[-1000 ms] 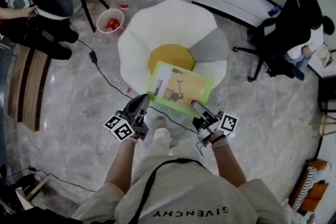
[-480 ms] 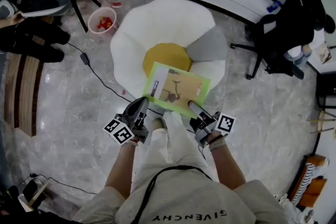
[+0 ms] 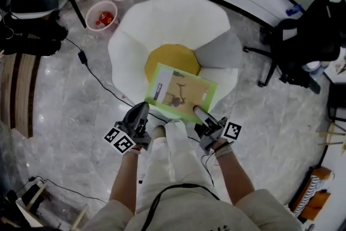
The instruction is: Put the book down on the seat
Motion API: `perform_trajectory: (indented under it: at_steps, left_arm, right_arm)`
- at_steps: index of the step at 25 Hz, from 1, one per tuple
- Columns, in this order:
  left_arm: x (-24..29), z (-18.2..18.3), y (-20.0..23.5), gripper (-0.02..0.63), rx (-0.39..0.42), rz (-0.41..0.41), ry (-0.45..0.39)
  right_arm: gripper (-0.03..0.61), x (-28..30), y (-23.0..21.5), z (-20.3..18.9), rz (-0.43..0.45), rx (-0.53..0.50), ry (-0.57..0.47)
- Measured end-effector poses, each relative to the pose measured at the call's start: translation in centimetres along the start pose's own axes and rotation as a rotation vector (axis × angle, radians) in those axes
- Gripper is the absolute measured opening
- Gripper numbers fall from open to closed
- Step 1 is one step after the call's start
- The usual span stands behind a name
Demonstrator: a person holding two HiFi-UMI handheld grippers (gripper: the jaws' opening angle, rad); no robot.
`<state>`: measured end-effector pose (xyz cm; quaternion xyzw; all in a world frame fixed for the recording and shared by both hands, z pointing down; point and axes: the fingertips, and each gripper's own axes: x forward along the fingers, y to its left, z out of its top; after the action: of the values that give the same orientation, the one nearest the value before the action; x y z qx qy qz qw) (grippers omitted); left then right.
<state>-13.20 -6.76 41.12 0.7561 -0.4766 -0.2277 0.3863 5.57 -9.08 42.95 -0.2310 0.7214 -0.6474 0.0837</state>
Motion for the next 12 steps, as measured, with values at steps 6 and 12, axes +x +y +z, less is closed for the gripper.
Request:
perform_trajectory:
  at_steps: [6,12]
  left_arm:
    - [3.1,-2.6,4.1,0.023,0.011,0.013,0.01]
    - [5.9,-4.2,8.6,0.023,0.029,0.035,0.022]
  right_arm:
    - [0.155,2.4,-5.5,2.6,-0.025,0.015,0.013]
    - [0.155,5.5,-10.5,3.5,-0.045,0.038,0.019]
